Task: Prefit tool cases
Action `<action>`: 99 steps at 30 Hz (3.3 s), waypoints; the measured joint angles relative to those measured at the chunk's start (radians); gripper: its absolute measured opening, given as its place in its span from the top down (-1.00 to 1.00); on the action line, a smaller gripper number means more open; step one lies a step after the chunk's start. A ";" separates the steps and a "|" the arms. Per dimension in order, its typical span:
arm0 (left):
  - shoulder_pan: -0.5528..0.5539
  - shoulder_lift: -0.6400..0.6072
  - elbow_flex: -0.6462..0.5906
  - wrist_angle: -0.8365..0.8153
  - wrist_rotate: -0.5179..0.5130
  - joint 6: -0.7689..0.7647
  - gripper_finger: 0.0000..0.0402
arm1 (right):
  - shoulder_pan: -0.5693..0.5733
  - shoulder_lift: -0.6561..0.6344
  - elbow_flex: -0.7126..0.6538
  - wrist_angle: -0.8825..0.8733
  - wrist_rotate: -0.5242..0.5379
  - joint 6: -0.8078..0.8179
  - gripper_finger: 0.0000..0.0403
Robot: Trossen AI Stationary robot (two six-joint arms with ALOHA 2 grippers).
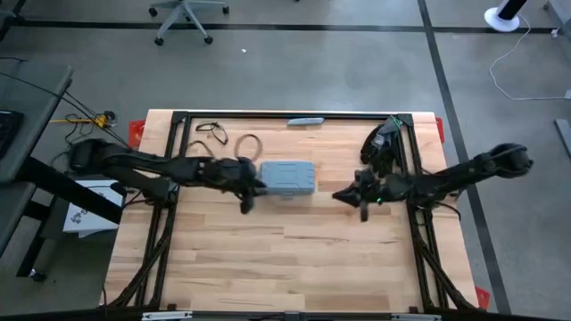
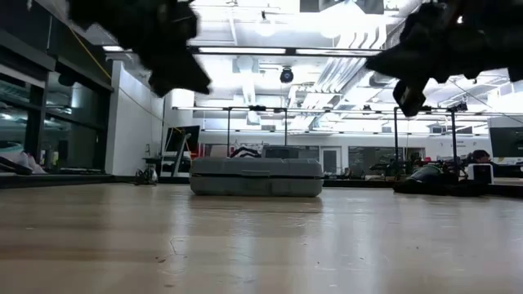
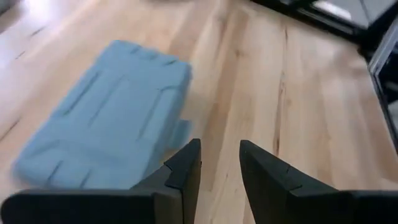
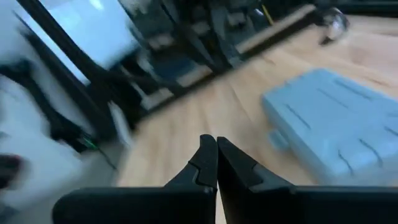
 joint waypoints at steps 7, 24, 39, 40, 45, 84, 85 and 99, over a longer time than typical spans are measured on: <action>0.170 -0.275 -0.268 0.066 0.198 -0.187 0.50 | -0.199 -0.146 -0.111 0.100 -0.369 0.212 1.00; 0.362 -0.436 -0.699 0.491 0.460 -0.441 0.50 | -0.337 -0.157 -0.213 0.318 -0.293 0.343 1.00; 0.362 -0.613 -0.700 0.637 0.511 -0.533 0.50 | -0.092 -0.255 -0.214 0.521 -0.019 0.185 1.00; 0.362 -0.644 -0.700 0.616 0.513 -0.535 0.50 | -0.073 -0.275 -0.214 0.465 0.020 0.181 1.00; 0.362 -0.839 -0.700 0.397 0.510 -0.514 0.50 | 0.039 -0.433 -0.214 0.247 0.185 0.147 1.00; 0.360 -1.214 -0.699 0.163 0.658 -0.487 0.50 | 0.406 -0.975 -0.213 -0.582 0.095 0.447 1.00; 0.360 -1.214 -0.699 0.163 0.669 -0.495 0.50 | 0.412 -0.967 -0.213 -0.583 0.078 0.469 1.00; 0.360 -1.214 -0.699 0.163 0.697 -0.516 0.50 | 0.415 -0.962 -0.211 -0.593 0.048 0.265 1.00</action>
